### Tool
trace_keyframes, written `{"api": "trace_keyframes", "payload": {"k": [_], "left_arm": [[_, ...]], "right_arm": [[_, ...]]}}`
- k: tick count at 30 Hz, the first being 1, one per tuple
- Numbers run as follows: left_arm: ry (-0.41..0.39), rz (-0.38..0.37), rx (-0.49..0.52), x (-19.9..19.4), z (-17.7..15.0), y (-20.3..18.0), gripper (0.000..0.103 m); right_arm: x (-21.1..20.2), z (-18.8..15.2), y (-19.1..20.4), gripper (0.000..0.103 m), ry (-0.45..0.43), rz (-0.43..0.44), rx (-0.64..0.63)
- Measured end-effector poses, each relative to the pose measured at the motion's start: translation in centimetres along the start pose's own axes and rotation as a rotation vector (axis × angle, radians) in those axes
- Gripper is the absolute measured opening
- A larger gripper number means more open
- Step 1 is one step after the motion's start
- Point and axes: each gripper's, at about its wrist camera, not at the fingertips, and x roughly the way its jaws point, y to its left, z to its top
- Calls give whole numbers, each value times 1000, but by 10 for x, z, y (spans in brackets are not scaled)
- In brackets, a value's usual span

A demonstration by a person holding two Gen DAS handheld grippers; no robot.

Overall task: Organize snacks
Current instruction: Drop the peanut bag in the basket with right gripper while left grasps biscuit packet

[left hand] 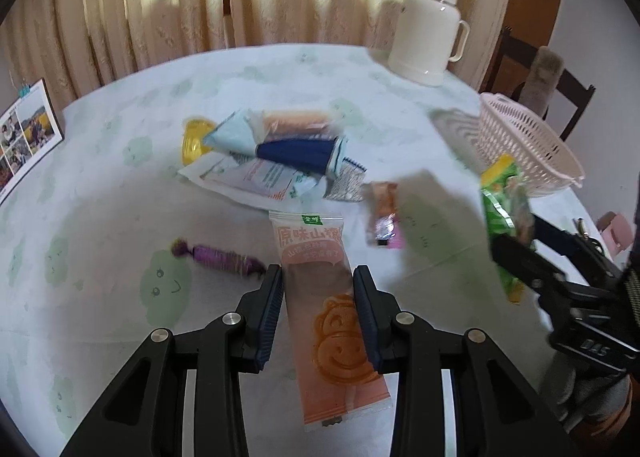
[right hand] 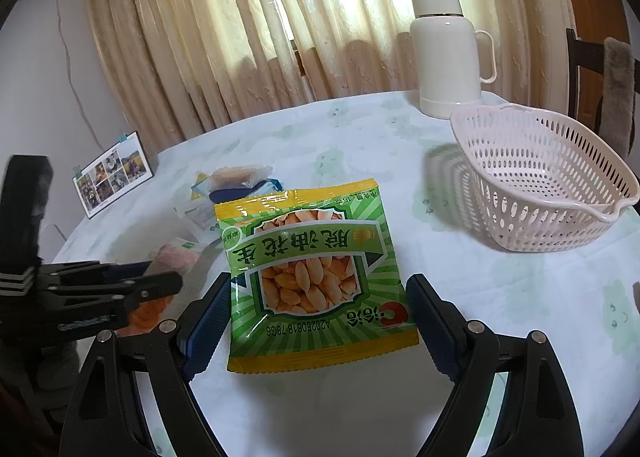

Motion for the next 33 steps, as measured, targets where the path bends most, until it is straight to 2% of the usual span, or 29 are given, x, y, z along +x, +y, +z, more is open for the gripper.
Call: {"api": "trace_keyframes", "payload": {"k": [10,14,19,23,26,33], "left_arm": [[-38,-19,10,-17,7,-9,33],[-50,-22,16,-20,12,-12,33],[-58,-27,22,-20,19,-15,33],[-60,-34,32,-18,22,-21,33],[-61,-39,40,-17,26,-25,33],[-57,-47,46,-13,32,-30,33]], "right_arm": [[-5,-2,-1,86,-36,10,1],[-10,0,-5,86,-45,39,20],[-28,13,-18,86,-105,38,60],[-50,27,-28,86,-188,-25,56],[-57,37,-39,86,-229,-112,52],[-49,59,-83,86,-233,-238,107]]}}
